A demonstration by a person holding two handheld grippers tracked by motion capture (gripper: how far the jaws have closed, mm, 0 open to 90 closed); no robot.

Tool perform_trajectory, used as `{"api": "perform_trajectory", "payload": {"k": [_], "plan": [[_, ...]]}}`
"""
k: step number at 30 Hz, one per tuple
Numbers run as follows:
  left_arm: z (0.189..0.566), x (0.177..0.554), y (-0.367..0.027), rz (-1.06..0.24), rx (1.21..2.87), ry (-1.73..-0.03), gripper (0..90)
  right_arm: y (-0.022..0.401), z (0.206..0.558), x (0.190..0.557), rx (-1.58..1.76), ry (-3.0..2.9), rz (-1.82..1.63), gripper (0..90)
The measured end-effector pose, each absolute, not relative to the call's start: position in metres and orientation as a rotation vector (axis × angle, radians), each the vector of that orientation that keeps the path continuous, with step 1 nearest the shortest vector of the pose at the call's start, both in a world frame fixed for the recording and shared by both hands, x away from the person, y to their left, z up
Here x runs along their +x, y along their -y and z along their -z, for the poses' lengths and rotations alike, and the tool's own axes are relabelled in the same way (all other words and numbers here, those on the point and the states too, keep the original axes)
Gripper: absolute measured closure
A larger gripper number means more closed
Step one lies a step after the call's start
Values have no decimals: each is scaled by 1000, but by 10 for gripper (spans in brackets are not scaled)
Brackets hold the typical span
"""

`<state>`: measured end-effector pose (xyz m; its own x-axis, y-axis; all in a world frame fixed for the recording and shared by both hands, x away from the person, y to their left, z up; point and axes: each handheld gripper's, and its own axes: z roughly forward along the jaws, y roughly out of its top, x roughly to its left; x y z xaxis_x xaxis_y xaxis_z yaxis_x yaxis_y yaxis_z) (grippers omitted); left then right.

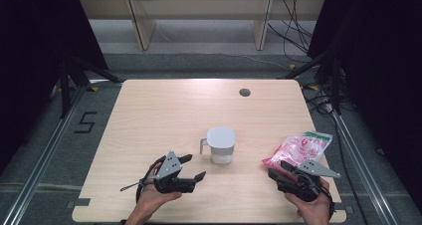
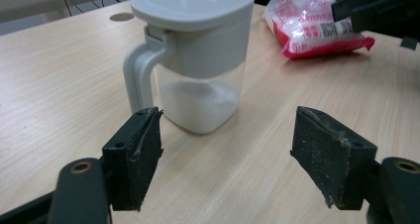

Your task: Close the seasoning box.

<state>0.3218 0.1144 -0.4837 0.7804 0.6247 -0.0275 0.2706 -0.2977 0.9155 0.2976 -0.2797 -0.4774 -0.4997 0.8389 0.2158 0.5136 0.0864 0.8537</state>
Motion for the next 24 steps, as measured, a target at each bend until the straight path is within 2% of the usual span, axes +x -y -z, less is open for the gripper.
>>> {"api": "perform_trajectory", "payload": {"k": [16,24], "plan": [[497,314,-113,-370,1905,-718,247,277,480,300,1250,-2117,-1369,391],[500,307,-111,-366,1927,-722,244,269,485,290,1171,-2240,-1288,378]]}}
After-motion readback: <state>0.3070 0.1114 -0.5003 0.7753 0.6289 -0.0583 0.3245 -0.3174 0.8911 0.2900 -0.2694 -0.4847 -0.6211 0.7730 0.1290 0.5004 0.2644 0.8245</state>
